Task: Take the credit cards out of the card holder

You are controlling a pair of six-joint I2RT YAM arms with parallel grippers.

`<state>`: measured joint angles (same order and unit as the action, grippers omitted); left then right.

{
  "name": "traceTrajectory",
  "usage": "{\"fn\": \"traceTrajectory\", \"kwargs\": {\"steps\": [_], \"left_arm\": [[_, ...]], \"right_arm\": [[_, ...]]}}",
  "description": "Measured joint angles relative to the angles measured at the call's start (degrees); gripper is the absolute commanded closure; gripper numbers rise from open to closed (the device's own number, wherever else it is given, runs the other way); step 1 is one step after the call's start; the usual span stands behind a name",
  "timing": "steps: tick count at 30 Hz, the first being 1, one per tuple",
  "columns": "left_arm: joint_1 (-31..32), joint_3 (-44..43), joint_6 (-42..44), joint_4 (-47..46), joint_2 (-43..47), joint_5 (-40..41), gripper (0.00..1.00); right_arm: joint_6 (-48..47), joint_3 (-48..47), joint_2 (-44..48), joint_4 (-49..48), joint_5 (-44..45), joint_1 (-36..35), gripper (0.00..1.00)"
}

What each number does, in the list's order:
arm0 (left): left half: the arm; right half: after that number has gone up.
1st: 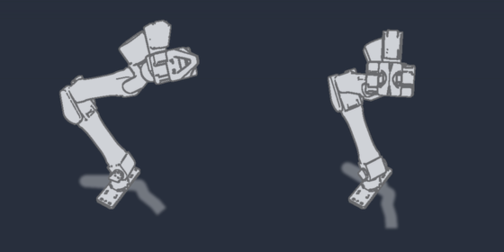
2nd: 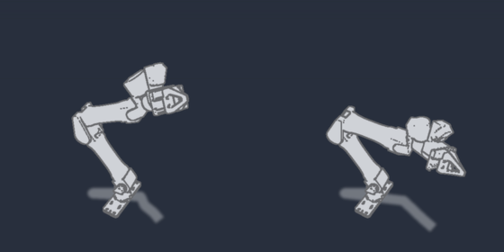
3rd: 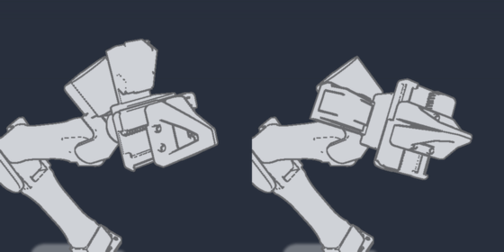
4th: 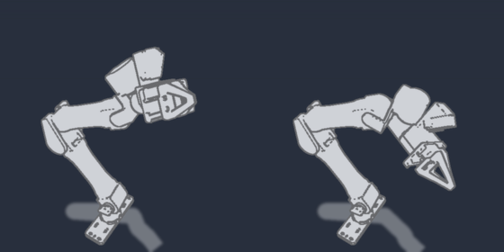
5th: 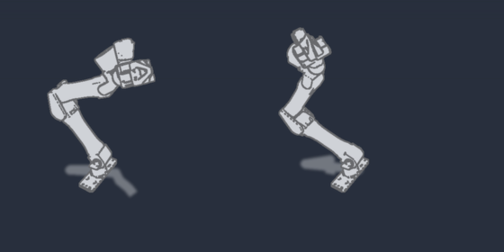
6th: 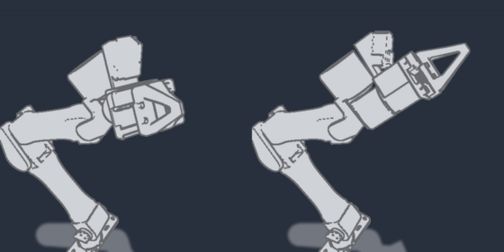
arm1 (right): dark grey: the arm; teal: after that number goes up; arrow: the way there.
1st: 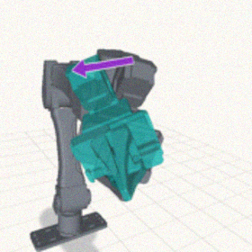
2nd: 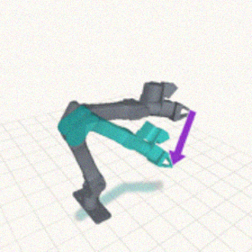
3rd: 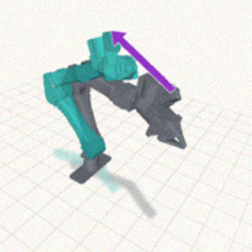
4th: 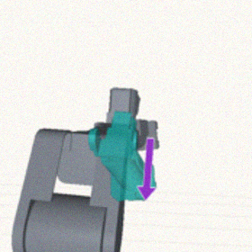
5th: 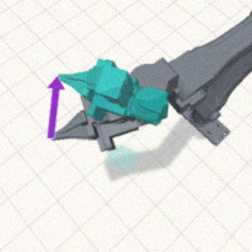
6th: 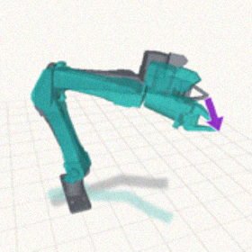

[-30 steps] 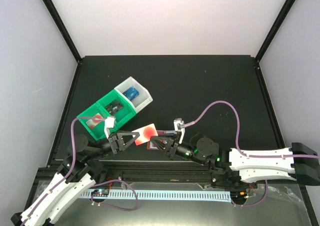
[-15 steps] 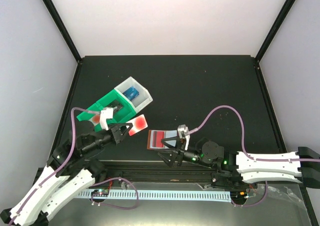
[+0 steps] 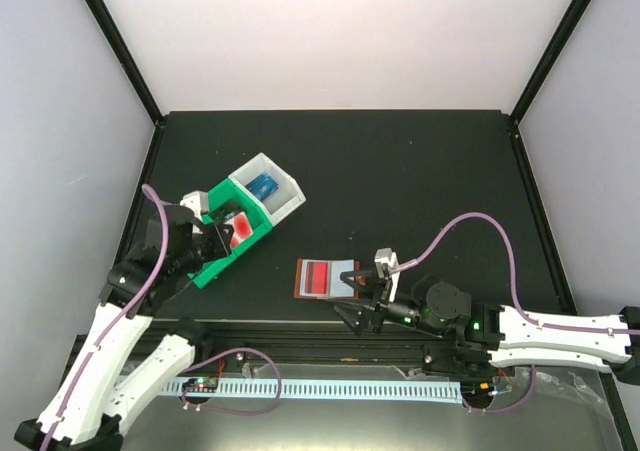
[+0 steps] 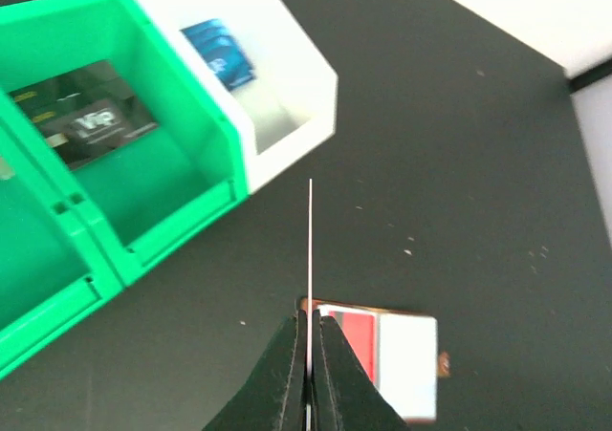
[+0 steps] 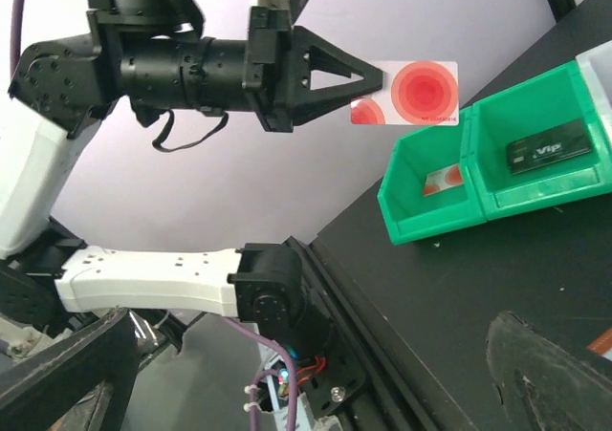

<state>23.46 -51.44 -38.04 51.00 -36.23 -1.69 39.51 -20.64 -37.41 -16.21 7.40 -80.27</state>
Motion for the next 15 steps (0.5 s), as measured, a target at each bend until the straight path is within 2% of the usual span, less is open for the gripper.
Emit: {"fn": "traceTrajectory", "kwargs": {"steps": [4, 5, 6, 9, 15], "left_arm": [[-8.5, 0.0, 2.2, 0.9, -3.6, -2.3, 0.98], [-12.7, 0.0, 3.4, 1.2, -4.8, -3.3, 0.98], [-12.9, 0.0, 3.5, 1.3, -4.9, -3.4, 0.98], [-20.9, 0.0, 6.1, 1.4, -6.1, -4.6, 0.99], [-32.4, 0.1, 9.3, 0.7, -11.1, -9.2, 0.98]], "right_arm": [[-1.8, 0.0, 3.2, 3.2, 0.9, 0.0, 0.00], [-2.3, 0.0, 4.0, 4.0, 1.1, 0.0, 0.00], [-2.6, 0.0, 4.4, 4.4, 1.2, 0.0, 0.00], [-3.8, 0.0, 5.9, 6.5, 1.6, 0.0, 0.00], [-5.7, -0.6, 6.9, 9.4, 1.5, 0.0, 0.00]]}}
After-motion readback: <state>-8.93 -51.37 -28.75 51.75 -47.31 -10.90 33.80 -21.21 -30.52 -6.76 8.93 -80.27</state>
